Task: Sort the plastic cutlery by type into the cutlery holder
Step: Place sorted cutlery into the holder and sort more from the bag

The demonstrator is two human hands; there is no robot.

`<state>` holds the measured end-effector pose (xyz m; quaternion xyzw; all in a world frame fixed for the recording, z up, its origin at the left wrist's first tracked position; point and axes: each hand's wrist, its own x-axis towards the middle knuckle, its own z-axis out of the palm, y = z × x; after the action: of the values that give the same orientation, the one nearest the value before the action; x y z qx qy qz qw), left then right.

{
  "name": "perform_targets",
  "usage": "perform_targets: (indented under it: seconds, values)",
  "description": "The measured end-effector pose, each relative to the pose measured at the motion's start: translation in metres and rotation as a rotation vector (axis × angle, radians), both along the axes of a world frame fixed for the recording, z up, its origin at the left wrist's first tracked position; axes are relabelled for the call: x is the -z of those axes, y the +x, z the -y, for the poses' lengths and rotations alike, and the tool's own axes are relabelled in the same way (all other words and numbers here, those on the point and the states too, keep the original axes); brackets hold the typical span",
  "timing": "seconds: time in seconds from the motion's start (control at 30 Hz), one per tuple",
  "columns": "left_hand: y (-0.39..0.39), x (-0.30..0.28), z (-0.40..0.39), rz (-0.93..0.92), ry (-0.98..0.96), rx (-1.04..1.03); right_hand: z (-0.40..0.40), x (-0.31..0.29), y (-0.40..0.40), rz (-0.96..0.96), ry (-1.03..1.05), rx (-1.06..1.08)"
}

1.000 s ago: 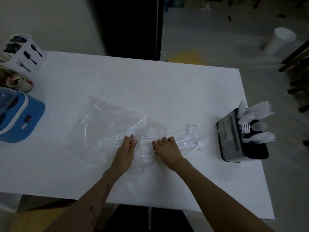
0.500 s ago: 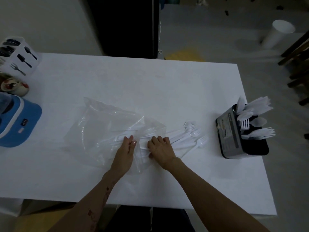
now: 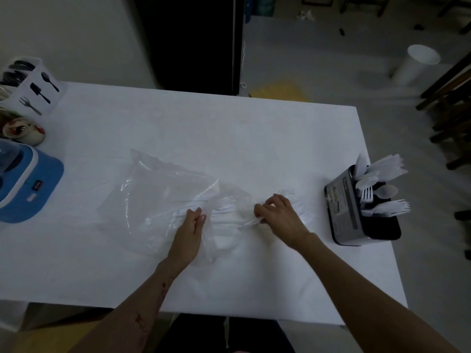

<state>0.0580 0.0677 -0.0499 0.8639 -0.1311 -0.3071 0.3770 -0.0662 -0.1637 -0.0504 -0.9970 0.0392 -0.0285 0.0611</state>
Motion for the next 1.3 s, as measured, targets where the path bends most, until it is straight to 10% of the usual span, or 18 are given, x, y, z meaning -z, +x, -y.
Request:
perform_targets:
  seconds: [1.3]
  values:
    - [0.000,-0.013,0.009,0.140,-0.042,-0.121,-0.092,0.025,0.068,-0.266,0.129,0.016]
